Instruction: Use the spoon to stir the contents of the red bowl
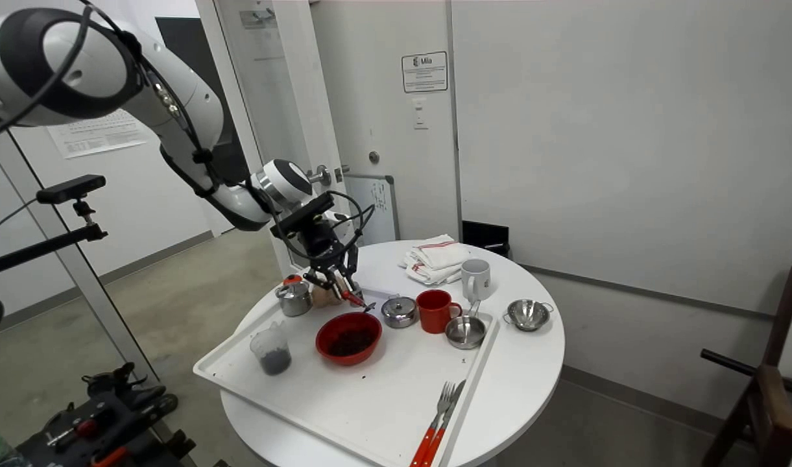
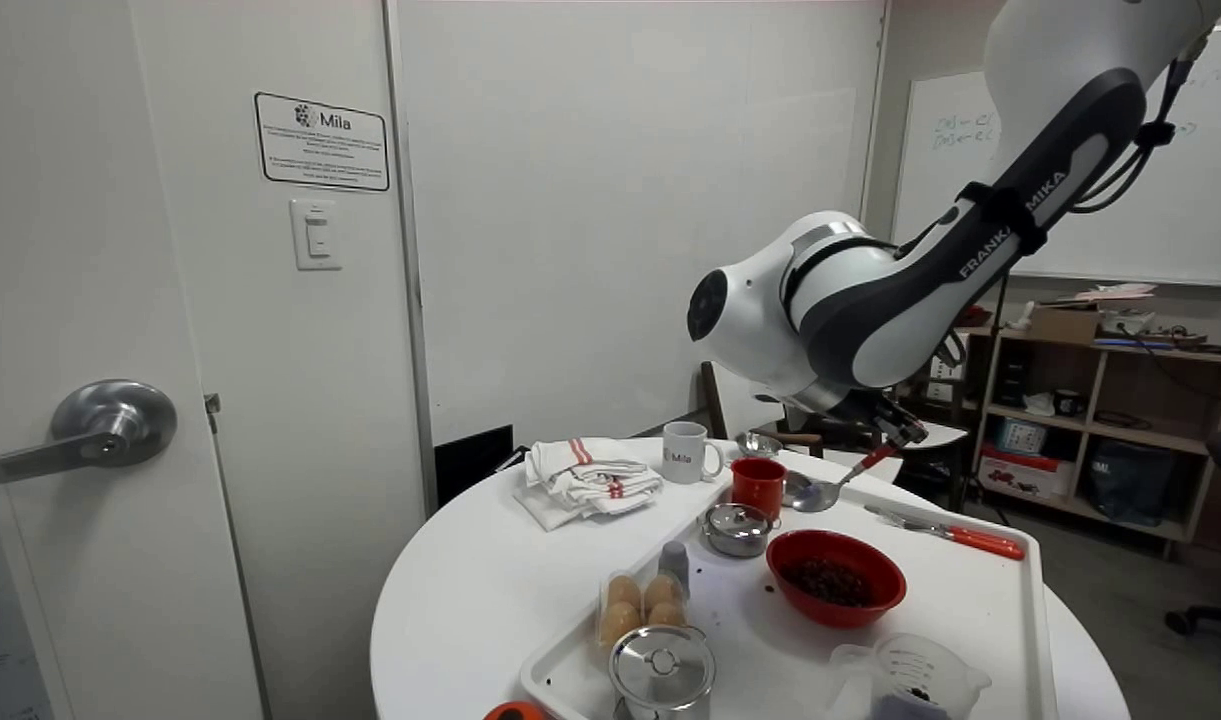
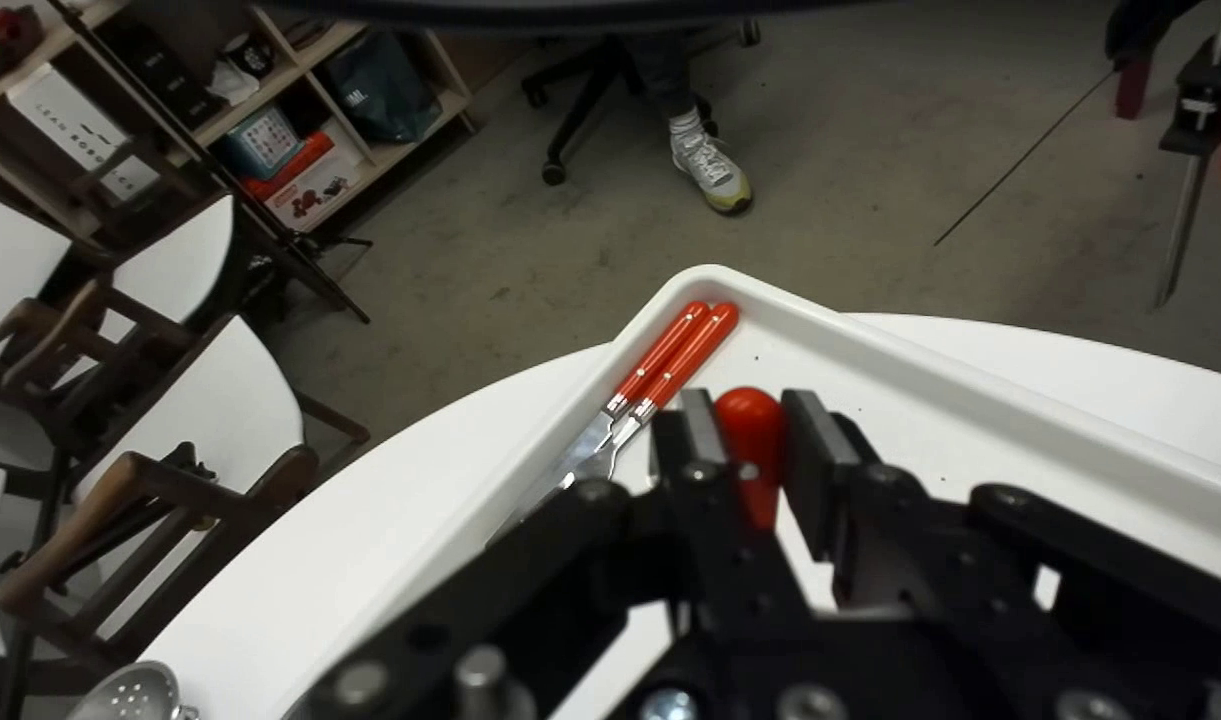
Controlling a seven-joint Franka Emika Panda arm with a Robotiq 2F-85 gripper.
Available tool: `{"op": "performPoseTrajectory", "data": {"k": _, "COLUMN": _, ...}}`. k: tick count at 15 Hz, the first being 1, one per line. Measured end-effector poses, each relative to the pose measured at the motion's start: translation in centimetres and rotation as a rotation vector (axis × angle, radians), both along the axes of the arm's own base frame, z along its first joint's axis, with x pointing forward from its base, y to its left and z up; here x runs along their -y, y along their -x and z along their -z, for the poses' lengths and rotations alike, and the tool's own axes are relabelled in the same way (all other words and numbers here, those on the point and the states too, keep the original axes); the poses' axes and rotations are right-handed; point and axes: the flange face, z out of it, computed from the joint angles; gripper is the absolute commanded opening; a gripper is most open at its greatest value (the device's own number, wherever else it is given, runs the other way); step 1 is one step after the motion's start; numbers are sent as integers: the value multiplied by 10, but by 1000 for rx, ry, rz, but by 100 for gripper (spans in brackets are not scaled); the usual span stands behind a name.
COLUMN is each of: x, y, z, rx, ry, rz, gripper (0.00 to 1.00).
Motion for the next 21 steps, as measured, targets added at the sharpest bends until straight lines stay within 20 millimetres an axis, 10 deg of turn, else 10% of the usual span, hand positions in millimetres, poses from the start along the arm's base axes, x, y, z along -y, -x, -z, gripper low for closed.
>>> {"op": "performPoseTrajectory", "data": {"k": 9, "x": -31, "y": 2, "z": 10, "rx": -43, "ry": -10, "rz": -100, "gripper": 5}}
{"op": "performPoseTrajectory", "data": {"k": 21, "x": -20, "y": 21, "z": 42, "rx": -151, "ry": 61, "rz": -92, "gripper": 5}}
